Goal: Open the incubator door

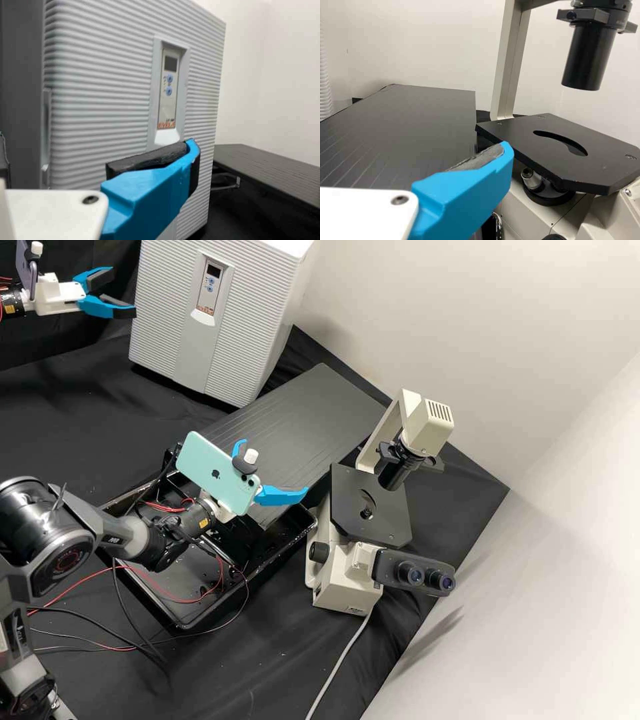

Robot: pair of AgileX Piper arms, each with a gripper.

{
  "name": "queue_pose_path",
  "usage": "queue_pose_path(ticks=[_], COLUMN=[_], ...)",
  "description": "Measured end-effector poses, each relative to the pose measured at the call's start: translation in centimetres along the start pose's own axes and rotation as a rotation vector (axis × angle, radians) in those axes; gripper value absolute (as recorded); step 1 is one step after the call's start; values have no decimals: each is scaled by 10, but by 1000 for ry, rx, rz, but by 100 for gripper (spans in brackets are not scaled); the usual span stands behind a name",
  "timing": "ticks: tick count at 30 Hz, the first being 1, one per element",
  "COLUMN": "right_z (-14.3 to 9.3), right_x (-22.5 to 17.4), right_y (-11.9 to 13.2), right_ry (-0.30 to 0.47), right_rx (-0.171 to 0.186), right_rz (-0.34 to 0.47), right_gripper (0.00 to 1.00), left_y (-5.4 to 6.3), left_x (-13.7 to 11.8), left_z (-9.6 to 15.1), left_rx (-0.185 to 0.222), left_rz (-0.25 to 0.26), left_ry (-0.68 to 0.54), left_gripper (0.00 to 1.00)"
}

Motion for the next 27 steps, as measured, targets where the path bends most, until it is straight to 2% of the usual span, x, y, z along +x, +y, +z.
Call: queue_pose_path(ticks=[2, 8, 19, 27], right_z=[0, 0, 0, 0], right_x=[0, 0, 0, 0], right_y=[0, 0, 0, 0], right_ry=[0, 0, 0, 0], right_rx=[0, 0, 0, 0], right_rz=[0, 0, 0, 0], right_gripper=[100, 100, 100, 100], left_y=[-2, 3, 29, 40], left_x=[-3, -1, 25, 40], left_z=[-2, -7, -17, -27], left_rx=[-6, 7, 77, 98], left_rz=[-5, 9, 96, 137], left_ry=[11, 11, -40, -64], left_gripper=[100, 100, 100, 100])
